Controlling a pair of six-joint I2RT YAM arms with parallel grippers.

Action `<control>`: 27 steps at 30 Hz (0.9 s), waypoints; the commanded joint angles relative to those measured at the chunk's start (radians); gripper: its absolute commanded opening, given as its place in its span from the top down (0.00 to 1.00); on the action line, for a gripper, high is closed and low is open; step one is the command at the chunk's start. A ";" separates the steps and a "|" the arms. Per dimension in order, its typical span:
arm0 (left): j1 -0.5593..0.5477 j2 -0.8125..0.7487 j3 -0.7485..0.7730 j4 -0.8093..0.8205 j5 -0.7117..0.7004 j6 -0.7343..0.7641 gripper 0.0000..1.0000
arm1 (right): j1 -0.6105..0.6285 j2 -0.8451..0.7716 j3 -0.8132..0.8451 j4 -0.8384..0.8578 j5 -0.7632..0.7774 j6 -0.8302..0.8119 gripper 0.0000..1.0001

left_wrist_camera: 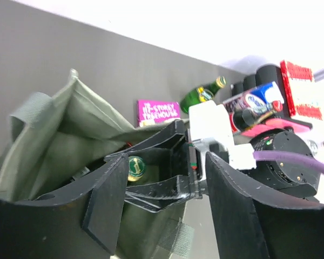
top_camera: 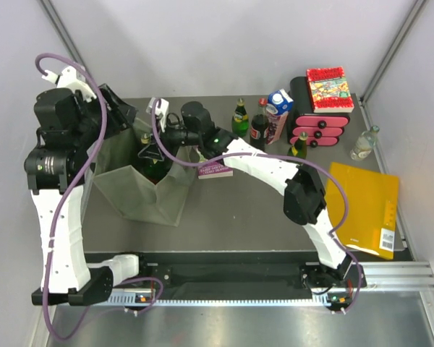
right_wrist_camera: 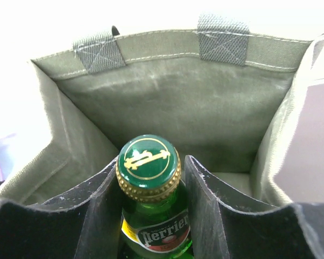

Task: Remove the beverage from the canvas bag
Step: Take out the drink from the canvas bag.

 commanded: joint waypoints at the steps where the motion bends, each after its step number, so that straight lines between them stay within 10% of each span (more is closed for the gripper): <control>1: -0.001 -0.029 0.022 0.055 -0.097 0.031 0.36 | -0.019 -0.123 0.059 0.224 -0.037 0.081 1.00; 27: -0.001 -0.217 -0.382 0.281 -0.212 0.004 0.32 | -0.179 -0.356 0.188 0.226 -0.118 0.234 1.00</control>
